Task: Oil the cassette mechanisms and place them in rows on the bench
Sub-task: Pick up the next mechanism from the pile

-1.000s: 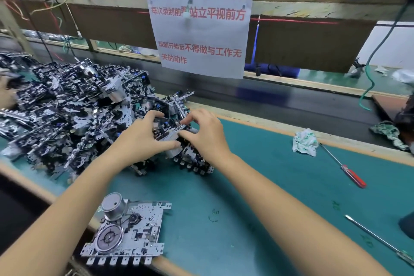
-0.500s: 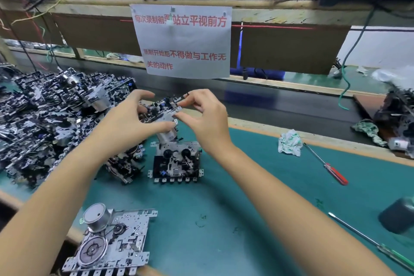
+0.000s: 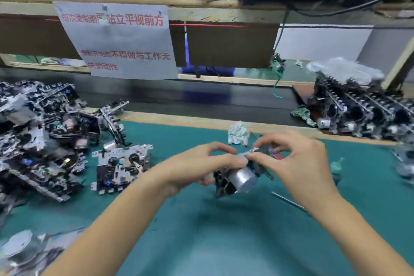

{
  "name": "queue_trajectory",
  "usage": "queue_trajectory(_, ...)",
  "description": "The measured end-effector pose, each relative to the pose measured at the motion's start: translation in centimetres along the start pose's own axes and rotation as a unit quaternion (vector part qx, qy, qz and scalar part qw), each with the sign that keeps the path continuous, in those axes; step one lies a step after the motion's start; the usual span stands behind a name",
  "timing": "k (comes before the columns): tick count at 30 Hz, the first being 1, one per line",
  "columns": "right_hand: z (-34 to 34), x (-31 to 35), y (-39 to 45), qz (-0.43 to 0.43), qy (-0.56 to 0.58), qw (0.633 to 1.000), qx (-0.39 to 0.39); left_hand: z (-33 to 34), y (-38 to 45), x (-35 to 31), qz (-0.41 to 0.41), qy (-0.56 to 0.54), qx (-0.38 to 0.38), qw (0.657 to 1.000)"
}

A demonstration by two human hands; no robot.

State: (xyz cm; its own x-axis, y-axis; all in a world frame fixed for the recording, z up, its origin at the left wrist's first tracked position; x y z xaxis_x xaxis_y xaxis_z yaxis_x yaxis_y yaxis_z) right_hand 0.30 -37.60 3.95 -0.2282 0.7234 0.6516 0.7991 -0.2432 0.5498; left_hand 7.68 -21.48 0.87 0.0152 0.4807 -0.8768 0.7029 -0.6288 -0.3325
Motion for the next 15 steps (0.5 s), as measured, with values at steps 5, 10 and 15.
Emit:
queue_trajectory(5,-4.1,-4.1,-3.4,0.121,-0.173,0.977,0.038,7.1,3.9,1.4,-0.090,-0.108,0.239,0.961)
queue_trajectory(10,-4.9,-8.8,-5.7,0.211,-0.174,0.957,0.093,9.7,5.3,2.2,-0.087,-0.069,0.275,0.955)
queue_trajectory(15,-4.3,-11.3,-6.5,0.208,-0.072,0.966,0.139,8.6,6.1,2.5,0.037,0.048,0.088,0.994)
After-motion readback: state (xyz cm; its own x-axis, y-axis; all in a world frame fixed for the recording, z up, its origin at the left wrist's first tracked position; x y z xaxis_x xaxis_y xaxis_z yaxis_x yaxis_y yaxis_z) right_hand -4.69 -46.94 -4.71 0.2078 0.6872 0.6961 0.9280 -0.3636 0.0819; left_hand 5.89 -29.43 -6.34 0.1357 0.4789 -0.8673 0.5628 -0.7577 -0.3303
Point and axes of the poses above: each hand's wrist, its own y-axis towards the middle knuckle, its own z-axis out of the palm, x = y × z, the point moved 4 cm from there along y, towards the middle knuckle, and after that the axes turned 3 degrees about y, right-handed, at the moved point
